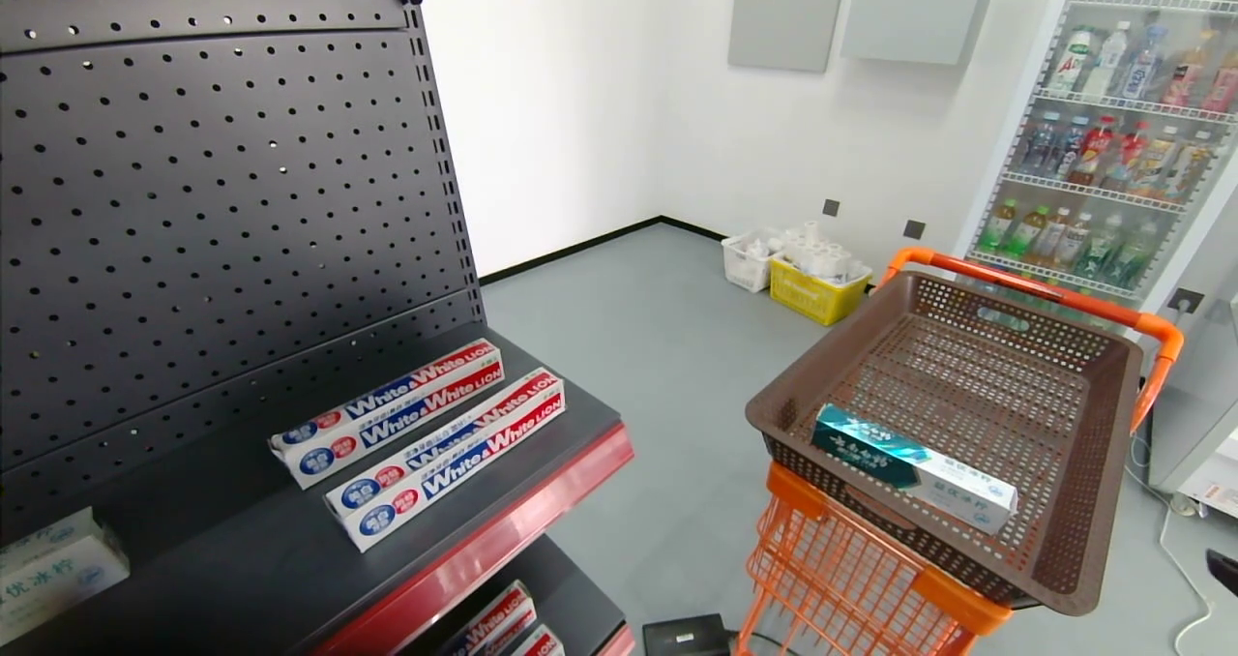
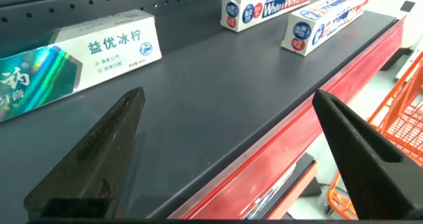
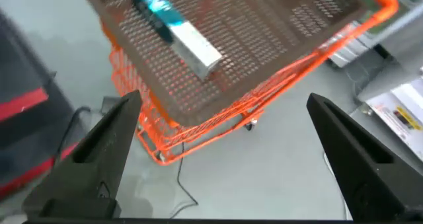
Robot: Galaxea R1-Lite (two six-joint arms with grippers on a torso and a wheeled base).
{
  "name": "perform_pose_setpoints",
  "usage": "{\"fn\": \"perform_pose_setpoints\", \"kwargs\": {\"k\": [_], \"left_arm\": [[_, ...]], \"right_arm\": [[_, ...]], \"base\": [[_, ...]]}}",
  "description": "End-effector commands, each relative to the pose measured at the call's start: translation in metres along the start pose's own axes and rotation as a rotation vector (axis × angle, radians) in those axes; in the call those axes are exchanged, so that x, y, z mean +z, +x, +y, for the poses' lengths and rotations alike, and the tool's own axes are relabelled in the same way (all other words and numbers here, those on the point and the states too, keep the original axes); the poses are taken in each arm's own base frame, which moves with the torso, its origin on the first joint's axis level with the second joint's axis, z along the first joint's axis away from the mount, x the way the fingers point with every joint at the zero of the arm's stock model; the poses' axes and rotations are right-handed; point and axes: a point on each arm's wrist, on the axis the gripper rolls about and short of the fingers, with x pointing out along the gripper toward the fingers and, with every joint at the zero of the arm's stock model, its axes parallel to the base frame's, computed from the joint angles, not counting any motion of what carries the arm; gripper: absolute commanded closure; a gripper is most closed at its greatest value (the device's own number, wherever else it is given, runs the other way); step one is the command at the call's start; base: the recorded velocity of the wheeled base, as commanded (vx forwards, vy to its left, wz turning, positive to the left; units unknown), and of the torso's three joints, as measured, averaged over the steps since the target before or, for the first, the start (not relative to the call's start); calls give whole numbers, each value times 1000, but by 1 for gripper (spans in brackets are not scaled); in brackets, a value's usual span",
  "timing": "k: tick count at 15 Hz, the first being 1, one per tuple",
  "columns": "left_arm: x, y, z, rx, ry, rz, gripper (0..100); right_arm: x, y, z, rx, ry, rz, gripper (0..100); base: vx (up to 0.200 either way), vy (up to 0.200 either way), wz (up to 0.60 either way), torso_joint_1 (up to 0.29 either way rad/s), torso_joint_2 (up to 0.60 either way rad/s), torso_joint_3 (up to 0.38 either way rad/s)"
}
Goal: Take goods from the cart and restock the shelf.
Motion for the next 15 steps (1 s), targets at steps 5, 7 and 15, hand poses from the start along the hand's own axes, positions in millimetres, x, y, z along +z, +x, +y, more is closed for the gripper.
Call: {"fn": "perform_pose_setpoints", "kwargs": {"k": [5,7,15], "left_arm": [[0,0,0,0,0,0,0],[0,0,0,0,0,1,0],[0,0,0,0,0,1,0]], "right_arm": [[17,56,-2,168,-122,224,0],[19,63,-2,238,-149,296,0],[53,128,-31,339,-272,439,0]], "base": [[0,0,0,0,0,0],[0,0,0,0,0,0],[0,0,0,0,0,0]]}}
